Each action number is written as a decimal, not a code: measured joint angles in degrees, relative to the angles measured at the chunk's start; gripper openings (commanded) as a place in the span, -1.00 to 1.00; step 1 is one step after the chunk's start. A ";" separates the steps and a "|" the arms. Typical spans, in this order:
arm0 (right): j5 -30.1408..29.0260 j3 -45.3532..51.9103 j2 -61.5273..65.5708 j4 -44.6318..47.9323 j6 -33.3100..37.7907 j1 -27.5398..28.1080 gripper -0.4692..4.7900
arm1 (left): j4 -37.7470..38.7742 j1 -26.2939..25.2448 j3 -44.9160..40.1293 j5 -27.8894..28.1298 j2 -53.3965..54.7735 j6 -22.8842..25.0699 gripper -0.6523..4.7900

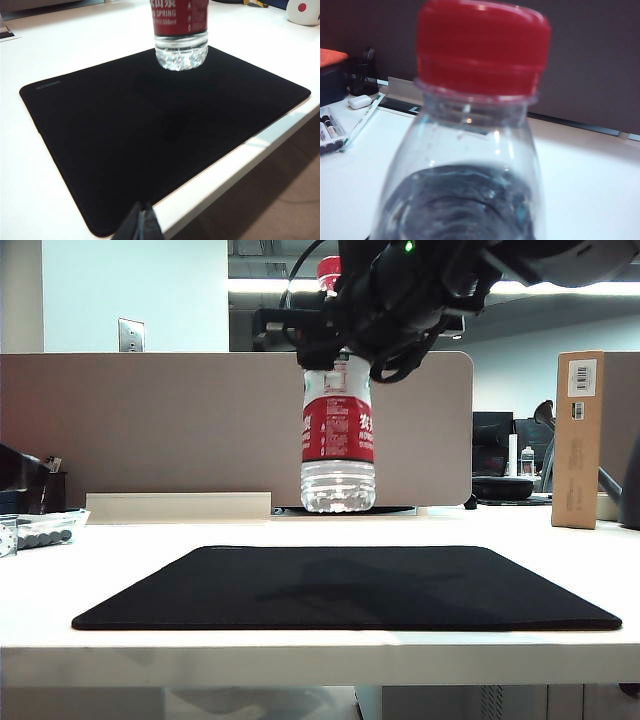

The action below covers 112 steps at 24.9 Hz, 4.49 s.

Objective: Stand the plastic bottle up on the black mouse pad.

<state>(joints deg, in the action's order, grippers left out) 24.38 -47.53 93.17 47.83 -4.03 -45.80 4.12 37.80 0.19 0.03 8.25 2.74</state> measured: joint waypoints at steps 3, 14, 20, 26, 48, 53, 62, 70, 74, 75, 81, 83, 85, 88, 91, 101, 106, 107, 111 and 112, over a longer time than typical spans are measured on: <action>0.02 0.13 2.62 1.95 -0.13 0.31 -0.83 | 0.00 0.02 0.00 0.00 0.00 0.00 -0.77; 0.39 0.39 16.55 22.80 1.07 0.39 -0.83 | 0.00 0.02 0.00 0.00 0.00 0.00 -0.77; 0.35 0.50 17.31 23.06 1.27 0.31 -0.53 | 0.00 0.02 0.00 0.00 0.00 0.00 -0.78; 0.42 0.50 17.31 23.08 1.66 0.31 -0.15 | 0.00 0.02 0.00 0.00 0.00 0.02 -0.78; 0.33 -0.17 9.88 31.80 -0.28 0.22 0.62 | 0.39 -0.42 0.00 -0.02 -1.68 0.02 -0.77; 0.35 -0.17 4.07 31.69 -5.68 0.20 0.19 | 0.46 -5.46 0.00 0.00 -3.48 0.02 -0.77; 7.89 -0.13 -11.30 25.33 -8.70 -2.47 -0.84 | 0.04 -18.64 0.02 0.00 -8.17 0.02 -0.77; 10.54 0.33 -30.12 -14.62 -8.90 -4.37 -0.84 | 0.42 -33.29 0.00 0.00 -8.11 0.02 -0.77; 12.11 4.68 -36.26 -18.93 -7.17 -4.50 -0.84 | 0.44 -38.36 0.00 0.26 -8.11 0.00 -0.77; 12.96 6.45 -38.14 -19.39 -6.08 -4.48 -0.84 | 0.42 -38.77 0.00 0.85 -8.11 0.02 -0.77; 14.01 14.36 -45.83 -19.45 -3.65 -4.33 -0.84 | 0.44 -38.62 0.00 1.07 -8.11 0.00 -0.77; 14.12 16.35 -47.06 -19.85 -3.52 -4.33 -0.84 | 0.44 -38.62 0.00 1.07 -8.11 0.00 -0.78; 14.49 18.27 -48.76 -20.13 -3.52 -4.33 -0.84 | 0.44 -38.62 0.00 1.07 -8.11 0.00 -0.77; 17.75 18.93 -50.07 -20.28 -3.58 -4.33 -0.84 | 0.42 -38.62 0.00 1.07 -8.11 0.00 -0.77; 18.05 18.93 -50.07 -20.33 -3.61 -4.33 -0.84 | 0.44 -38.62 0.00 1.07 -8.11 0.00 -0.77; 17.97 18.93 -50.07 -20.31 -3.58 -4.33 -0.84 | 0.44 -38.62 0.00 1.07 -8.11 0.00 -0.77; 17.97 18.93 -50.07 -20.33 -3.58 -4.33 -0.84 | 0.44 -38.62 0.00 1.07 -8.11 0.00 -0.77; 17.97 18.93 -50.07 -20.33 -3.58 -4.33 -0.84 | 0.44 -38.62 0.00 1.07 -8.11 0.00 -0.77; 17.88 18.93 -50.34 -20.83 -3.58 -4.33 -0.84 | 0.44 -38.62 0.00 1.07 -8.11 0.00 -0.77; 17.84 18.95 -51.47 -22.51 -3.63 -4.31 -0.84 | 0.44 -38.62 0.00 1.07 -8.11 0.00 -0.77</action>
<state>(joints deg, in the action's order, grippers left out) 42.22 -28.58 41.69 25.32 -7.66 -50.11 4.56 -0.82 0.19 1.10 0.14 2.74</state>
